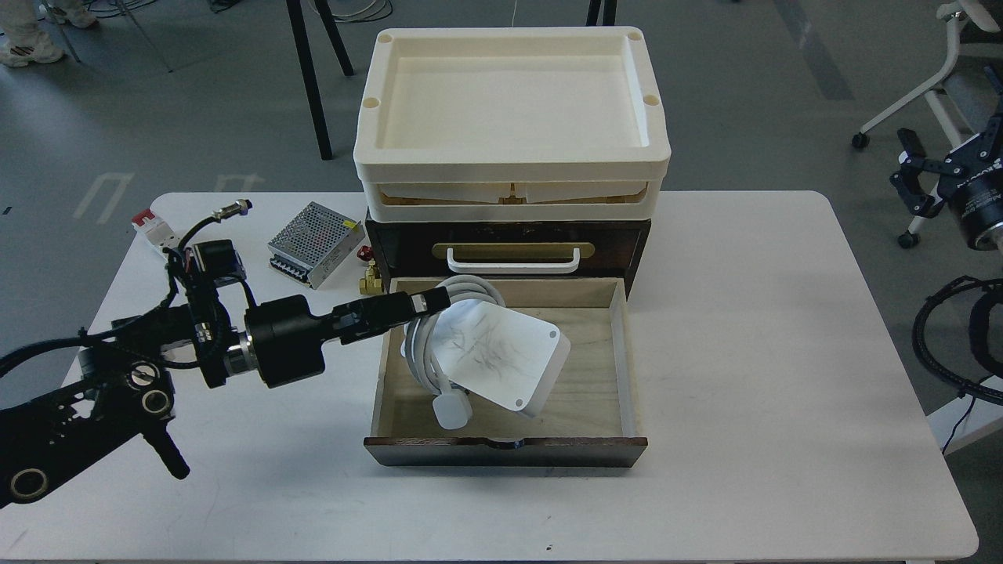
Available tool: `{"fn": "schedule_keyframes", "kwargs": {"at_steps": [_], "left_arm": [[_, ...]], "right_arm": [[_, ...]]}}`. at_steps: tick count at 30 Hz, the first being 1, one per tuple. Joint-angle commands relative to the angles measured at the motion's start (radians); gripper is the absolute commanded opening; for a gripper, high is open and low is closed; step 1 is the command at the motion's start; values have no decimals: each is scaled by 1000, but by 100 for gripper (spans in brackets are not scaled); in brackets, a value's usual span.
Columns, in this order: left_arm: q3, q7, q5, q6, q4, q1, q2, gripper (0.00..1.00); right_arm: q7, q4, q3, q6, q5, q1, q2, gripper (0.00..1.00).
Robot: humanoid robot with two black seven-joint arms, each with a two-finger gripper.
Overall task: Put charging cable into cabinet
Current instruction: 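Carry the charger with the left gripper over the open drawer, then release the charger into the drawer and withdraw the left gripper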
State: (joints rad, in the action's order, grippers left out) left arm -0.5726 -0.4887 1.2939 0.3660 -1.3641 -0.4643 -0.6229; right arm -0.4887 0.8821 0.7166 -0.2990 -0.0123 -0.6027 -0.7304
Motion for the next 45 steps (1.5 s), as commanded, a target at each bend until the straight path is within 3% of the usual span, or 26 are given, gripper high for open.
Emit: {"fn": "schedule_keyframes", "kwargs": {"at_steps": [1, 12, 14, 16, 17, 19, 21, 23, 27, 32, 36, 40, 45], "left_arm": [[40, 0, 11, -10, 161, -16, 81, 0], [65, 0, 11, -93, 375, -14, 226, 0], [68, 0, 11, -85, 381, -16, 229, 11], [68, 0, 10, -82, 376, -17, 229, 33], [68, 0, 10, -81, 369, -17, 226, 46], [66, 0, 10, -75, 352, -20, 227, 87], [66, 0, 11, -53, 309, -20, 215, 88], [65, 0, 10, -19, 261, -20, 189, 97], [40, 0, -1, 27, 174, -19, 57, 99], [-102, 0, -180, 36, 85, 48, -142, 98], [-196, 0, -671, 123, 141, 64, -228, 98], [-259, 0, -1137, 123, 247, 30, -238, 99], [-291, 0, -1311, 123, 323, -28, -203, 99]], "right_arm": [[0, 0, 0, 0, 0, 0, 2, 100], [0, 0, 0, 0, 0, 3, 2, 100], [0, 0, 0, 0, 0, 3, 2, 100], [0, 0, 0, 0, 0, 3, 2, 100], [0, 0, 1, 0, 0, 3, 2, 100], [0, 0, 1, 0, 0, 3, 2, 100], [0, -2, 0, 0, 0, 3, 2, 100], [0, 0, 0, 0, 0, 3, 2, 100], [0, 2, 0, 0, -2, 4, 2, 100], [0, 15, 21, -3, -2, 3, 11, 100], [0, 134, 73, -6, -2, 1, 14, 100], [0, 311, 156, -2, 0, 0, 28, 100], [0, 302, 172, -8, 17, -14, 126, 100]]}}
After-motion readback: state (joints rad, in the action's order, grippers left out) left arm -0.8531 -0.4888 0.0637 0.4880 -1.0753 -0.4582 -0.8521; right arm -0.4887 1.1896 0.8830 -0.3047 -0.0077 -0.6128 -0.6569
